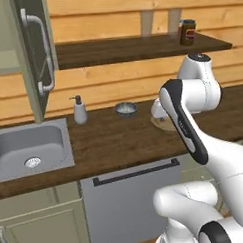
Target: Pick up the bowls on the counter and stack them on top of one another in the open cabinet. Place the smaller bowl on top of the larger bowl.
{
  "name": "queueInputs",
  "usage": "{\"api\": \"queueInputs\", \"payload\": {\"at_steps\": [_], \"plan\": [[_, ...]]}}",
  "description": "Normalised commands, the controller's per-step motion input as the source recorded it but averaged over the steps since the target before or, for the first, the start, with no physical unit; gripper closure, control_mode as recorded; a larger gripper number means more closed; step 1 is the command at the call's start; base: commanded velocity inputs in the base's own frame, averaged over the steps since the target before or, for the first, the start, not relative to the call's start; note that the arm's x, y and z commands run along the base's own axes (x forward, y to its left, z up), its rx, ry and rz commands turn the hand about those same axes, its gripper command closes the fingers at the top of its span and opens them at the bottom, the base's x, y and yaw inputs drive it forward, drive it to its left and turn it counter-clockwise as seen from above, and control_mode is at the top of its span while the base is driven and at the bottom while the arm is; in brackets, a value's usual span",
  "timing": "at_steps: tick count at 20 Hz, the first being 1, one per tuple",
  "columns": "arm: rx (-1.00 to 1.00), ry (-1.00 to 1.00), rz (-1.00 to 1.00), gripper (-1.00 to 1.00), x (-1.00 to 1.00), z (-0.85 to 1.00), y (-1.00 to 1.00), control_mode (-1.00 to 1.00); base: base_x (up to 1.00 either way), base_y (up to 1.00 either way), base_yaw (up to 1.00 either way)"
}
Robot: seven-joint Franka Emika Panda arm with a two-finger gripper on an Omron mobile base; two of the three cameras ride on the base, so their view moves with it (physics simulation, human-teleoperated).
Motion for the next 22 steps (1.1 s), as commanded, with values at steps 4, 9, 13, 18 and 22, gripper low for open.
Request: {"api": "queueInputs", "payload": {"at_steps": [4,9,13,18,22], "plan": [[0.0,0.0,0.0,-1.0,0.0,0.0,0.0,1.0,0.92,-0.35,0.01],[0.0,-0.01,0.0,-1.0,0.17,-0.06,0.0,-1.0,0.59,-0.03,0.01],[0.0,-0.01,0.0,-1.0,0.88,-0.6,0.0,-1.0,0.0,0.0,0.0],[0.04,-0.01,0.0,-1.0,0.69,-0.84,-0.07,-1.0,0.0,0.0,0.0],[0.04,-0.03,0.0,-1.0,0.88,-0.54,-0.22,-1.0,0.0,0.0,0.0]]}}
